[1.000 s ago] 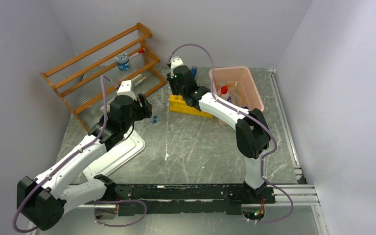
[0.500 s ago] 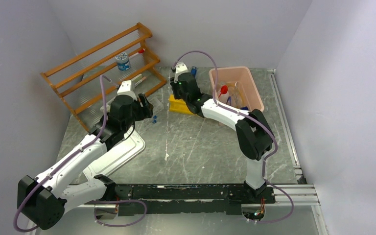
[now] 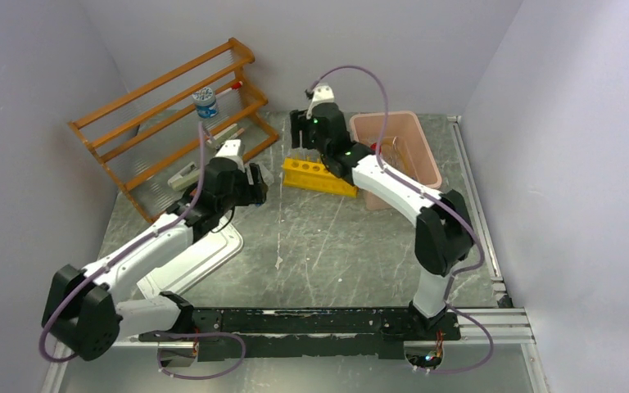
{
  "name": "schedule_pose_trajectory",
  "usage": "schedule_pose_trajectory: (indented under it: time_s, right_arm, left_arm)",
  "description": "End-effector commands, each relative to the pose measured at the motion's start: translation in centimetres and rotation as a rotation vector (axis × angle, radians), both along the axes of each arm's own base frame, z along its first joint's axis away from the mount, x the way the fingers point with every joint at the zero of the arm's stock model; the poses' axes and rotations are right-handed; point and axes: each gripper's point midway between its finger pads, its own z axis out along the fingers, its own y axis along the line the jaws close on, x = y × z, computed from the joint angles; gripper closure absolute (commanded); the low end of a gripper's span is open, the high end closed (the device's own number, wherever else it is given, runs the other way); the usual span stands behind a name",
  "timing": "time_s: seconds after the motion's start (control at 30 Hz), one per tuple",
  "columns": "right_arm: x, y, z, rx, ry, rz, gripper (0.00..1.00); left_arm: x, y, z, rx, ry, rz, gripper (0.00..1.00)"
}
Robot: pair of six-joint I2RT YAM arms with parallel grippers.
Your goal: Organize the chemistry lab equipment
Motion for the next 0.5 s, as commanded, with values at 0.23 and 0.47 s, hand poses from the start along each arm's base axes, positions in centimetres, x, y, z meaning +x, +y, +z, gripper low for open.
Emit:
schedule_pose_trajectory:
  time_s: [0.23, 0.47]
  right_arm:
    - [-3.4, -4.2, 7.6, 0.152, -0.050, -0.053, 0.32]
    - [-4.6, -5.7, 6.8, 0.154, -0.024, -0.075, 0.34]
  left_arm:
    - [0.8, -2.0, -8.6, 0.175, 0.262, -0.146, 0.42]
    - [2.9, -0.1, -10.7, 0.358, 0.283, -0.098, 0.35]
